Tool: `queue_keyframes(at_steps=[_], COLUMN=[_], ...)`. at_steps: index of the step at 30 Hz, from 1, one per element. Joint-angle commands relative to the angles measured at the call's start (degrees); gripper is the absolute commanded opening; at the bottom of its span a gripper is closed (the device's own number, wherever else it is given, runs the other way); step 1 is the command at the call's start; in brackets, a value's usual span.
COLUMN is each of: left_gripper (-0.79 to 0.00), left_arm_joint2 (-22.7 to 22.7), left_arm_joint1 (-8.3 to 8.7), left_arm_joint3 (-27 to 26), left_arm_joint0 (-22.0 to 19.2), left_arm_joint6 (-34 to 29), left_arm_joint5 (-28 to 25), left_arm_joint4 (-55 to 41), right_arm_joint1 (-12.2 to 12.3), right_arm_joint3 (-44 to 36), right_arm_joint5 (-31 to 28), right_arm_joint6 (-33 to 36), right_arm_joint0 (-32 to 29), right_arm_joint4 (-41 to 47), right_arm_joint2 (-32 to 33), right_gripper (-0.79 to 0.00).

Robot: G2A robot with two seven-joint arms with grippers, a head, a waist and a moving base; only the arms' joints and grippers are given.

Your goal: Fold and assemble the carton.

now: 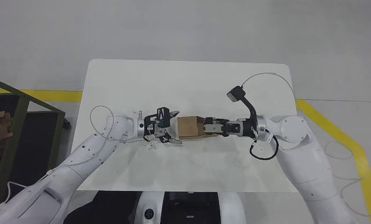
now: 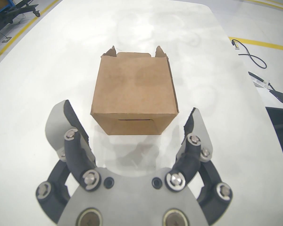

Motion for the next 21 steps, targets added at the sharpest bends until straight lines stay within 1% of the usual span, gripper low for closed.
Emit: queue_keyframes(at_steps=[1, 9, 10, 13, 15, 21], left_gripper=[0.000, 0.000, 0.000, 0.000, 0.000, 0.000], left_arm_joint2=[0.0, 0.0, 0.0, 0.0, 0.0, 0.0], left_arm_joint1=[0.00, 0.00, 0.00, 0.00, 0.00, 0.00], left_arm_joint3=[0.0, 0.0, 0.0, 0.0, 0.0, 0.0], left_arm_joint0=[0.0, 0.0, 0.0, 0.0, 0.0, 0.0], left_arm_joint6=[0.0, 0.0, 0.0, 0.0, 0.0, 0.0], left_arm_joint5=[0.0, 0.0, 0.0, 0.0, 0.0, 0.0], left_arm_joint4=[0.0, 0.0, 0.0, 0.0, 0.0, 0.0], right_arm_joint1=[0.0, 0.0, 0.0, 0.4, 0.6, 1.0], right_arm_joint3=[0.0, 0.0, -0.4, -1.6, -1.9, 0.3], right_arm_joint5=[0.0, 0.0, 0.5, 4.0, 5.6, 11.3], right_arm_joint6=[0.0, 0.0, -1.0, -3.5, -4.5, -7.4], right_arm_joint0=[0.0, 0.0, -0.4, -1.7, -2.7, -4.6], right_arm_joint4=[0.0, 0.0, -0.8, -5.9, -7.5, -14.0], right_arm_joint2=[0.0, 0.0, -0.1, 0.1, 0.0, -1.4], right_gripper=[-0.785, -0.785, -0.785, -0.785, -0.785, -0.785])
